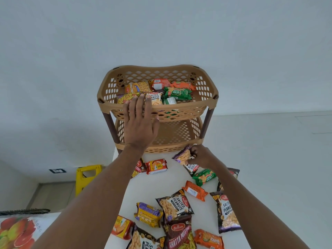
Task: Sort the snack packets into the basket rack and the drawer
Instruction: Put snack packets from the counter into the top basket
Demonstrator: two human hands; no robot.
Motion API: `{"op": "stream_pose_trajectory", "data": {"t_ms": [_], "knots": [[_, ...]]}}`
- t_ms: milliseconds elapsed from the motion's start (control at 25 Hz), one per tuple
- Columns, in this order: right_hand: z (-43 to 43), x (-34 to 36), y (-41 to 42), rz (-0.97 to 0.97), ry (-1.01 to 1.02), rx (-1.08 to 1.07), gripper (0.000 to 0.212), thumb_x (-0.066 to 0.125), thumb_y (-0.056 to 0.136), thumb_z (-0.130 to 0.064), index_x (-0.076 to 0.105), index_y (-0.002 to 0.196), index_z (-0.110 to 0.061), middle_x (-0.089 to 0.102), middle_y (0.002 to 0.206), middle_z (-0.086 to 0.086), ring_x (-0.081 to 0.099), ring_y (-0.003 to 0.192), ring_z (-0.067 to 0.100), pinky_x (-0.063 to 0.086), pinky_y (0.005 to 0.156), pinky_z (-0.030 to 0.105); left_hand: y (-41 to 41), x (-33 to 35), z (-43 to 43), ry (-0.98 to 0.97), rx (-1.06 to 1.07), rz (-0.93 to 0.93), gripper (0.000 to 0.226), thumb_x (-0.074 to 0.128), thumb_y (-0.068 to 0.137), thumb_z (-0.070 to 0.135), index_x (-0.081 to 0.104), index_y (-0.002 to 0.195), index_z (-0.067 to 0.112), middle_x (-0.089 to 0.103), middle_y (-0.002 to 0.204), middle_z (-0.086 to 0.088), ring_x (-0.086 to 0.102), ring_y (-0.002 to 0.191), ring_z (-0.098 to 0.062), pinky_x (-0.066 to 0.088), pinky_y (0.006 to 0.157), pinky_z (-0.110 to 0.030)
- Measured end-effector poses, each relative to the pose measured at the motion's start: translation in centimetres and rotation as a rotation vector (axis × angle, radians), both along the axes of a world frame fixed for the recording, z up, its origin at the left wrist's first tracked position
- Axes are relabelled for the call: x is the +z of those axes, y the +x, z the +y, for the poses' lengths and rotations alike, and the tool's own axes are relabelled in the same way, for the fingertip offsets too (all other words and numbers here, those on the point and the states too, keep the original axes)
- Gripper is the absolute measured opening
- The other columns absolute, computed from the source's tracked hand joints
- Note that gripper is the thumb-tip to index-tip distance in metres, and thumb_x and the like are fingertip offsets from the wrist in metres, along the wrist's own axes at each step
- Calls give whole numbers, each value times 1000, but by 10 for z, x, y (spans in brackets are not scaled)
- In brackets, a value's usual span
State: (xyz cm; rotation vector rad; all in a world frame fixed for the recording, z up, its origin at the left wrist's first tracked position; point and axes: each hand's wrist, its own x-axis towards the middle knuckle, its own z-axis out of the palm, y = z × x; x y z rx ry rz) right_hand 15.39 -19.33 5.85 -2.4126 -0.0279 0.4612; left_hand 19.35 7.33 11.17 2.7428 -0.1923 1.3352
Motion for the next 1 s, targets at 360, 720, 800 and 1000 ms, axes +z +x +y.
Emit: {"op": "stream_pose_trajectory", "data": {"t_ms": [360, 720, 800, 1000], "knots": [[-1, 180, -17, -206, 391, 289, 49, 91, 77, -33, 67, 120, -30, 78, 110, -6, 77, 99, 12, 62, 78, 26, -4, 3, 0, -2, -18, 29, 64, 47, 106, 46, 38, 157, 9, 42, 158, -17, 36, 150, -37, 21, 129, -56], [25, 264, 110, -465, -72, 111, 61, 85, 84, -25, 58, 138, -15, 66, 128, 13, 65, 111, 28, 57, 86, 39, -6, 4, 0, -16, -33, 22, 62, 37, 109, 47, 38, 158, 9, 43, 158, -16, 37, 151, -37, 19, 130, -56], [29, 250, 132, -334, -376, 218, 66, 79, 90, -28, 50, 147, -10, 58, 144, 15, 58, 128, 34, 51, 103, 47, -5, 4, 0, -14, -36, 30, 63, 38, 109, 48, 37, 159, 10, 44, 158, -16, 38, 150, -37, 20, 130, -56], [37, 228, 150, -196, -778, 326, 70, 66, 99, -35, 36, 159, -15, 44, 160, 8, 47, 142, 33, 46, 111, 48, -2, 1, 1, -13, -33, 40, 65, 37, 108, 49, 34, 161, 11, 44, 160, -16, 36, 152, -36, 17, 131, -54]]}}
